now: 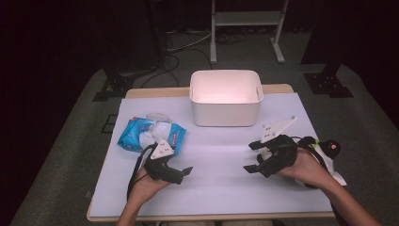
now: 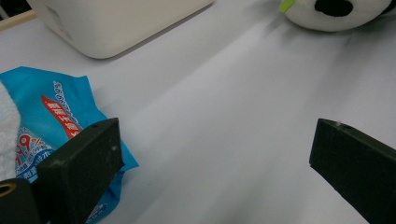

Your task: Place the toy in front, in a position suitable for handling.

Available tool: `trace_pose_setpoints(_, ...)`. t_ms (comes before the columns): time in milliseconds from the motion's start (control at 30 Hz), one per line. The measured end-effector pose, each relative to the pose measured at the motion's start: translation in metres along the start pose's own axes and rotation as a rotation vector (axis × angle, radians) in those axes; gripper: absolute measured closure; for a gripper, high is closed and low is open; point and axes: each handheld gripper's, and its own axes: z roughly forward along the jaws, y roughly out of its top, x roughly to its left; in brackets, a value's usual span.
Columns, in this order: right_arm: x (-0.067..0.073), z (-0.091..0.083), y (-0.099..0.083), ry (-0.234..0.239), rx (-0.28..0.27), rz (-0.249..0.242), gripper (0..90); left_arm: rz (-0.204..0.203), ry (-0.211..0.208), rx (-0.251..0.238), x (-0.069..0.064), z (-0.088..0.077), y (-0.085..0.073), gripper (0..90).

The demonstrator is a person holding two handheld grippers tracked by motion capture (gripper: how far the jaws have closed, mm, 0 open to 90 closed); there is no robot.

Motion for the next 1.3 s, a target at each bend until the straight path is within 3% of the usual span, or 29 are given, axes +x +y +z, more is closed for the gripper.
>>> trace_pose_setpoints(633, -0.018, -0.035, -0.004, -0.06, 0.035, -0.001, 20.6, -0.003, 0.009, 0.005, 0.001, -0.002, -0.001, 2.1)
trace_pose_setpoints(1300, -0.041, -0.07, -0.031, -0.122, 0.074, 0.068, 21.9, -0.005, 0.008, 0.009, 0.0, 0.001, -0.002, 2.1)
